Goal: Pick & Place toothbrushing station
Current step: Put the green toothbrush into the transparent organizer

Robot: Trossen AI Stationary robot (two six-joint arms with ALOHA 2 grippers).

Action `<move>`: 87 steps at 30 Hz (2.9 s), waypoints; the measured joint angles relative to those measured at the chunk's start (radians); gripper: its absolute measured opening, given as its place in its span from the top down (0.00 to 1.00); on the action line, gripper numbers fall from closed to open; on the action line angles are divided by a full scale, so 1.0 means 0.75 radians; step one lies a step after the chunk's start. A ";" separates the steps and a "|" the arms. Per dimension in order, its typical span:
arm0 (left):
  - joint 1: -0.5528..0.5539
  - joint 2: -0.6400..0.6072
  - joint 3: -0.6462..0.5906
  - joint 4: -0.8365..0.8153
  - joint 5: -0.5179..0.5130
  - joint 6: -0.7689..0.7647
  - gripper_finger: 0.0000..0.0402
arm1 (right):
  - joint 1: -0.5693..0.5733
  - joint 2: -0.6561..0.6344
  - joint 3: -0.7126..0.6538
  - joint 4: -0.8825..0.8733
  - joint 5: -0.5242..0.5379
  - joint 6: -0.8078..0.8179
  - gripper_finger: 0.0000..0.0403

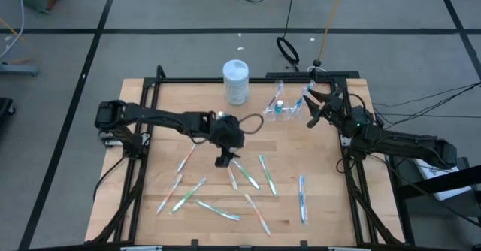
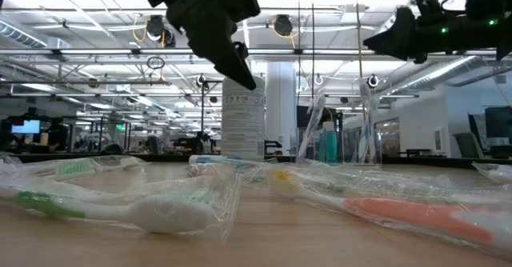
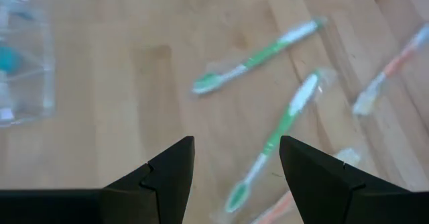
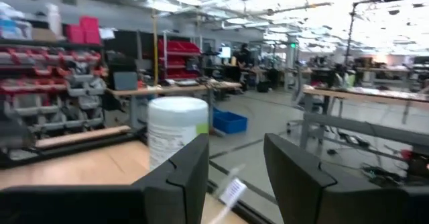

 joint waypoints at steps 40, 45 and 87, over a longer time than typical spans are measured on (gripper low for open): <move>0.013 0.363 0.000 -0.059 0.034 0.344 0.84 | 0.111 0.080 0.000 0.079 -0.270 0.196 0.68; 0.013 0.362 0.001 -0.017 -0.171 0.481 0.98 | 0.111 0.080 0.000 0.081 -0.270 0.195 0.68; 0.260 0.338 0.053 1.202 -1.120 3.075 0.96 | 0.111 0.080 -0.001 0.149 -0.268 -0.045 0.68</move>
